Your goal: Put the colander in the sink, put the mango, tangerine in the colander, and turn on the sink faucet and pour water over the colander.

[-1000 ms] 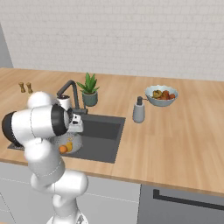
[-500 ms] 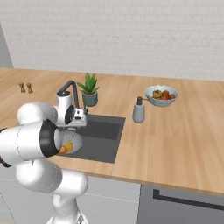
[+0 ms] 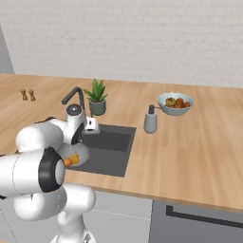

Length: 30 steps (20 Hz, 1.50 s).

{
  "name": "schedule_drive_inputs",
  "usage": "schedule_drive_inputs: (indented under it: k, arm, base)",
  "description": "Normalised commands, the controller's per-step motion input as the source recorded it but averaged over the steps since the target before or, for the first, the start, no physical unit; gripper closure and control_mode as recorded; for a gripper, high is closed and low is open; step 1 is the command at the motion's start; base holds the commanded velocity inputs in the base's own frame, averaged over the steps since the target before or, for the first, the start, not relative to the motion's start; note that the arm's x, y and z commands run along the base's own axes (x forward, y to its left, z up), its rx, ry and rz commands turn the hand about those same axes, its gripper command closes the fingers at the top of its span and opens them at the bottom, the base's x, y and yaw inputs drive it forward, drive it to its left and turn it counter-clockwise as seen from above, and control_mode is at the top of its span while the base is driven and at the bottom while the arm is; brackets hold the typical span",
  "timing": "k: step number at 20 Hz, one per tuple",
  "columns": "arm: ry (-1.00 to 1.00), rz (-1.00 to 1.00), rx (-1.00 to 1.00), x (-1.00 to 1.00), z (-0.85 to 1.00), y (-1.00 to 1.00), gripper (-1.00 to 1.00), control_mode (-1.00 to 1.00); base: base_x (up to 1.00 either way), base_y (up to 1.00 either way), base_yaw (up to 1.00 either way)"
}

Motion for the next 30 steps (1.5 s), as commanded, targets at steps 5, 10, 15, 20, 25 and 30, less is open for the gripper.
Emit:
schedule_drive_inputs:
  k: [5, 10, 15, 20, 25, 30]
  arm:
    - [-0.31, 0.00, 0.18, 0.00, 0.27, -0.16, -1.00, -1.00]
    - [-0.21, 0.00, 0.15, 0.04, 0.29, -0.10, -1.00, -1.00]
    - [-0.15, 0.00, 0.10, 0.13, 0.07, -0.02, -1.00, -1.00]
    - [-0.05, -0.01, 0.02, 0.23, 0.01, 0.00, -1.00, -1.00]
    - [0.00, 0.00, 0.01, 0.29, 0.00, 0.00, -1.00, -1.00]
    - [0.00, 0.00, 0.00, 0.17, 0.00, 0.00, -1.00, -1.00]
  base:
    - [0.00, 0.00, 0.00]
    - [0.00, 0.00, 0.00]
    - [0.00, 0.00, 0.00]
    - [0.00, 0.00, 0.00]
    - [0.00, 0.00, 0.00]
    - [0.00, 0.00, 0.00]
